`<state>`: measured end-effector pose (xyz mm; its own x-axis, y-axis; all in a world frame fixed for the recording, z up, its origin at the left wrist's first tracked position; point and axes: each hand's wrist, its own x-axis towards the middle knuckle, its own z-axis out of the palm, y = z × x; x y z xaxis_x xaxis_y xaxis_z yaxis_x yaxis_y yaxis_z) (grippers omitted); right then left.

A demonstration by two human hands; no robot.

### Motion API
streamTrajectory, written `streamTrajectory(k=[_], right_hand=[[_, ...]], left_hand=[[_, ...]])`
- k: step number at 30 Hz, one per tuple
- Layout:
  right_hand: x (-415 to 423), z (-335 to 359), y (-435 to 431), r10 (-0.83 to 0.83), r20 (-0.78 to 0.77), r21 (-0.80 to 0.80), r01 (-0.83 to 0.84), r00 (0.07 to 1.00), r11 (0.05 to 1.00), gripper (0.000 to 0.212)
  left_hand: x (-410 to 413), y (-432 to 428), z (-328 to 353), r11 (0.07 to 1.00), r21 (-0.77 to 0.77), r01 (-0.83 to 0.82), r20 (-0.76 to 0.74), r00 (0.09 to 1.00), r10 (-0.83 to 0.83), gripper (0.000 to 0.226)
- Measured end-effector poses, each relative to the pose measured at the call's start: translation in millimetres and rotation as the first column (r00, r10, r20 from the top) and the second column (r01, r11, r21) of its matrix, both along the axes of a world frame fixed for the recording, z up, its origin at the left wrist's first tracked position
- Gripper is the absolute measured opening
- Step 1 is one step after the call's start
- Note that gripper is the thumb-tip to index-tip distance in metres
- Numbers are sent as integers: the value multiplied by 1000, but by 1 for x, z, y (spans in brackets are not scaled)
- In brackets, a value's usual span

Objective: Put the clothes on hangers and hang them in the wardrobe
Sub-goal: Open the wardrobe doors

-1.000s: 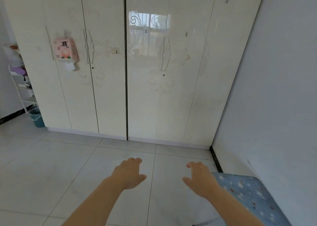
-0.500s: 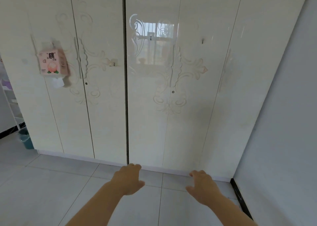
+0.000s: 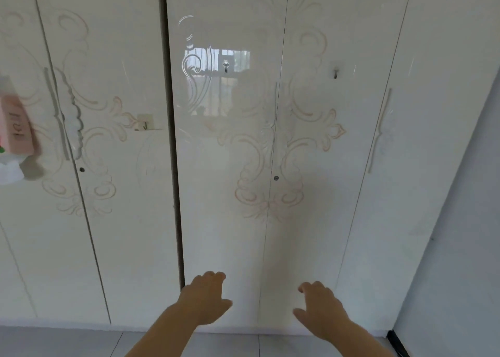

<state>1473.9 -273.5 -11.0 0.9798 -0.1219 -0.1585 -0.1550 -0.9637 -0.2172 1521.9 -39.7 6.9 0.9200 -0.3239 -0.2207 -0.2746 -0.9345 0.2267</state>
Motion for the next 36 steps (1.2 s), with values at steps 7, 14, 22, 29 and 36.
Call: streamTrajectory(k=[7, 14, 22, 29, 36], right_hand=[[129, 23, 24, -44, 73, -10, 45, 996, 999, 52], [257, 57, 4, -47, 227, -42, 58, 973, 997, 52], [389, 144, -46, -44, 638, 67, 2, 769, 998, 55], [458, 205, -79, -149, 865, 175, -9, 479, 985, 66], [492, 206, -74, -321, 876, 339, 14, 361, 941, 71]], left_hand=[[153, 13, 29, 998, 2, 68, 76, 995, -68, 64], [276, -22, 60, 980, -67, 186, 237, 957, -166, 63], [404, -99, 125, 931, -126, 343, 682, 711, -170, 60], [479, -151, 187, 884, -9, 467, 951, 276, -136, 58], [540, -173, 180, 868, 95, 488, 995, -9, -104, 55]])
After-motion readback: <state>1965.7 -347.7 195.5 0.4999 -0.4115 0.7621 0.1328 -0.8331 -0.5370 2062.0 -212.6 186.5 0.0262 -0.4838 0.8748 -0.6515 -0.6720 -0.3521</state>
